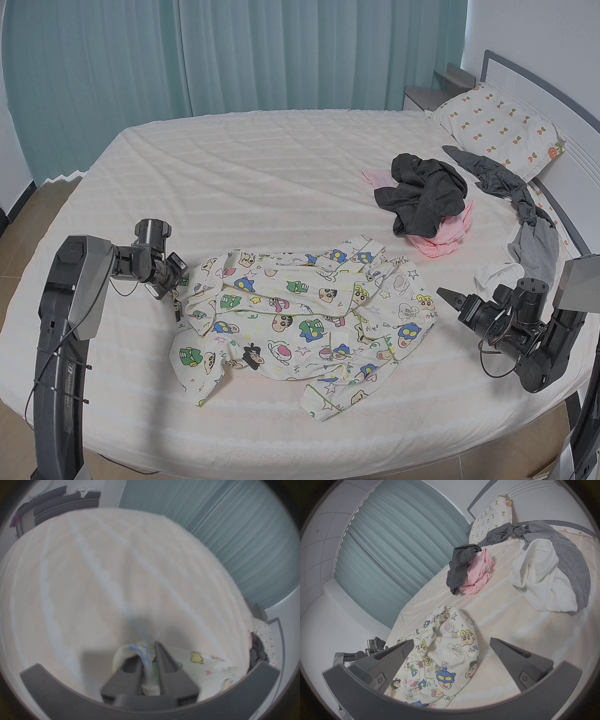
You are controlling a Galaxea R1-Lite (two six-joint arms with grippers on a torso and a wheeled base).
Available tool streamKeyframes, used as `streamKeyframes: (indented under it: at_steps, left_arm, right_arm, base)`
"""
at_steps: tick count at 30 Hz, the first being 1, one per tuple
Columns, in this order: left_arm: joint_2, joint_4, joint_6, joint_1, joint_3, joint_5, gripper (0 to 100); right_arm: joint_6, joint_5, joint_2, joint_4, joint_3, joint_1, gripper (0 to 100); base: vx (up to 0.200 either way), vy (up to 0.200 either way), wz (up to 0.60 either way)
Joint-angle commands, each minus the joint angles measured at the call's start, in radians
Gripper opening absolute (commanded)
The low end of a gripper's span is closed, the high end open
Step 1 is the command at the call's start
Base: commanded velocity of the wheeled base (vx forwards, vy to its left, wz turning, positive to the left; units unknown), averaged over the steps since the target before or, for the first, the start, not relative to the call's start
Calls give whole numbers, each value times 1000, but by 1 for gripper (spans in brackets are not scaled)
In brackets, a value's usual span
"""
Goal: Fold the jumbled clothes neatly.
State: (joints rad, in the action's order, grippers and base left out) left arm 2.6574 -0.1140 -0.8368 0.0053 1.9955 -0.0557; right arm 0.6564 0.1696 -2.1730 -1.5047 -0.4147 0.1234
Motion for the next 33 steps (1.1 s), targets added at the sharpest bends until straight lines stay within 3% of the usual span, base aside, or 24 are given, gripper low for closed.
streamKeyframes:
  at_steps: [1,3,6,12,19,26,29,33]
  left_arm:
    - [148,-59,-7,18,4,-12,100]
    - [142,-64,-22,19,4,-13,100]
    - [42,-105,-139,25,4,5,100]
    - [-100,-134,-168,44,4,102,100]
    - [-217,-98,-162,59,4,224,100]
    - [-280,-35,-163,56,4,246,100]
    - [-338,-84,-128,45,4,309,100]
    - [-507,-4,-18,45,4,450,100]
  right_arm:
    - [-1,2,-14,-12,16,7,100]
    - [-1,2,-13,-12,16,7,100]
    - [-1,4,-10,-12,20,9,100]
    - [-1,4,-7,-14,25,10,100]
    - [-1,5,-2,-14,30,12,100]
    - [-1,10,7,-14,37,13,100]
    - [-1,11,15,-14,40,13,100]
    - [-1,21,19,-14,43,13,100]
  base:
    - [0,0,0]
    - [0,0,0]
    - [0,0,0]
    - [0,0,0]
    - [0,0,0]
    - [0,0,0]
    - [0,0,0]
    - [0,0,0]
